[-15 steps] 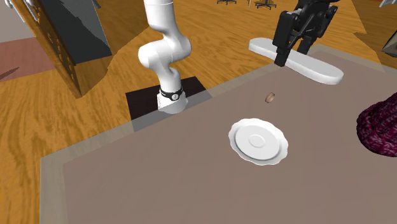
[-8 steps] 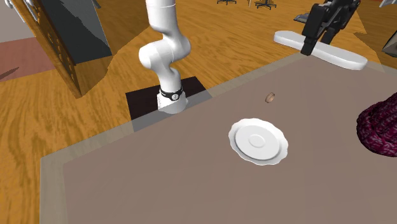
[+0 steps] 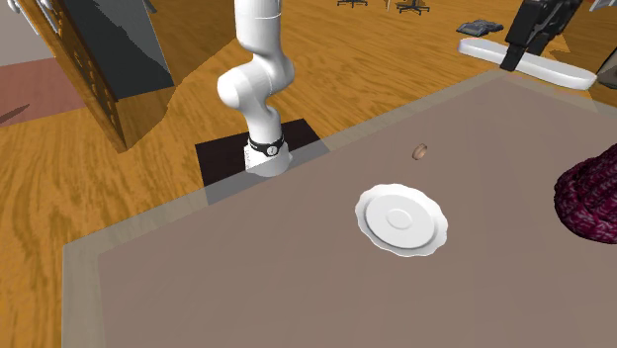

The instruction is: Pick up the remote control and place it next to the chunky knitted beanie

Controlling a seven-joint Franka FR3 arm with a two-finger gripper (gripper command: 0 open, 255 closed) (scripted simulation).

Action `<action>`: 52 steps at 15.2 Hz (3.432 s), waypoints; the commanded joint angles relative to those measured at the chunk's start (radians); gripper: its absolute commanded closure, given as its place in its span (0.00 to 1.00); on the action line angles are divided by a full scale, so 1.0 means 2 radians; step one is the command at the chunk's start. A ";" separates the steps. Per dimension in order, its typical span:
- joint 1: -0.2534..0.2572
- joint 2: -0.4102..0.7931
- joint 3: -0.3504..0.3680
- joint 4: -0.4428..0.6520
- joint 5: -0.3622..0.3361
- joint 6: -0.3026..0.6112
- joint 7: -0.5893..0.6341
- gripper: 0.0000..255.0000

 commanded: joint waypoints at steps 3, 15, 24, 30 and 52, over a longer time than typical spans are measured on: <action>0.045 0.077 0.015 0.112 -0.027 -0.039 0.046 1.00; 0.041 0.054 0.017 0.000 -0.019 0.050 0.058 1.00; 0.033 0.037 0.016 -0.086 -0.013 0.119 0.057 1.00; 0.030 0.033 0.015 -0.131 -0.012 0.161 0.058 1.00; 0.028 0.057 0.011 -0.248 -0.023 0.300 0.067 1.00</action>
